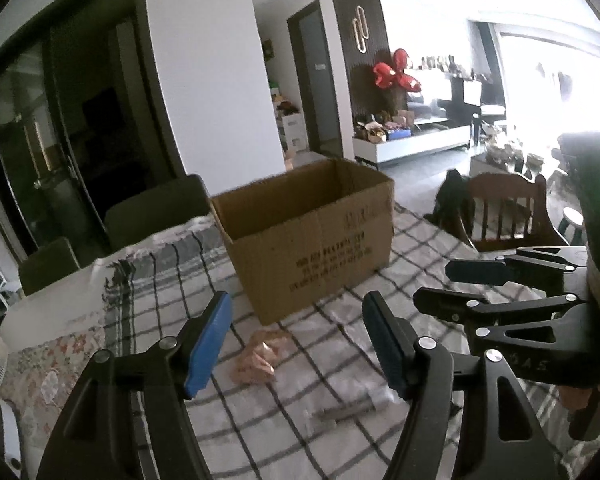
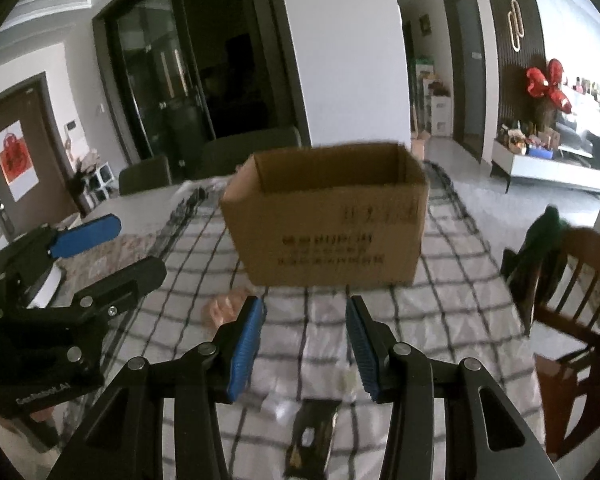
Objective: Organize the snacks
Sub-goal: 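Move both tools back toward the snacks on the table, then grasp the dark cheese cracker packet with the right tool while the left tool grasps the clear stick pack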
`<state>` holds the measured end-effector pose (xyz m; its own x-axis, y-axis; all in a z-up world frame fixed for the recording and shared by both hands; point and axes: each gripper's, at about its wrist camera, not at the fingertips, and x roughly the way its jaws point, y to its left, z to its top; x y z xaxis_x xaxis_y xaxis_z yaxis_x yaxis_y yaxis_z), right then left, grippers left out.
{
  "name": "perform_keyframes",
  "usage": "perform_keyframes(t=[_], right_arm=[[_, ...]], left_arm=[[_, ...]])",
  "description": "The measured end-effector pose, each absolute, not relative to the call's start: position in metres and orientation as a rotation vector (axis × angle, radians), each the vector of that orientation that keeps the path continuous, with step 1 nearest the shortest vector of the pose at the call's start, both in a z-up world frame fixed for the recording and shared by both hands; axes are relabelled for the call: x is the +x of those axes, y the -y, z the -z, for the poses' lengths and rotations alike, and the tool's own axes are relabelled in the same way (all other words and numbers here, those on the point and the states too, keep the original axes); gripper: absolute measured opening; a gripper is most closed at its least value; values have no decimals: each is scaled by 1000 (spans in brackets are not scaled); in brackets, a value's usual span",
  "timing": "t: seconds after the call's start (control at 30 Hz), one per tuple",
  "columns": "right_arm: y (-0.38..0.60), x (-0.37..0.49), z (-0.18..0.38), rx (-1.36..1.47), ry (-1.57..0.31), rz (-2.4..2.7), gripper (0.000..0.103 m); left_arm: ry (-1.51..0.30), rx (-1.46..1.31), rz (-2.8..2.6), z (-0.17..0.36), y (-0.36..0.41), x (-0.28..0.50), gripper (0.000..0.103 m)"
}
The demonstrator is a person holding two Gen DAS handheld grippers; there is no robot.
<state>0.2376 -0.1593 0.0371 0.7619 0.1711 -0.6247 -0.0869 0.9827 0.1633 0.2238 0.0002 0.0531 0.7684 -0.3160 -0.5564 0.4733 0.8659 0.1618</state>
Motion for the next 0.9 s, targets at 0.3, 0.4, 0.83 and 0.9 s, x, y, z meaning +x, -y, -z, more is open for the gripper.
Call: perform_keyframes(t=[0.3,0.4,0.83,0.9], right_arm=[[148,221,8,118,-820,-134,45],[144,218,23,109,-868,-136,45],[141,220,67,120,-1012,-119,45],[142,221,71,122,-1026,-114,45]], left_arm=[[-622,354,491,-11,-5,211,67],[-668,372,528,4,-3,210,67],[-828,508,652,66,15,224,74],[-843,527,668,71,20,228,75]])
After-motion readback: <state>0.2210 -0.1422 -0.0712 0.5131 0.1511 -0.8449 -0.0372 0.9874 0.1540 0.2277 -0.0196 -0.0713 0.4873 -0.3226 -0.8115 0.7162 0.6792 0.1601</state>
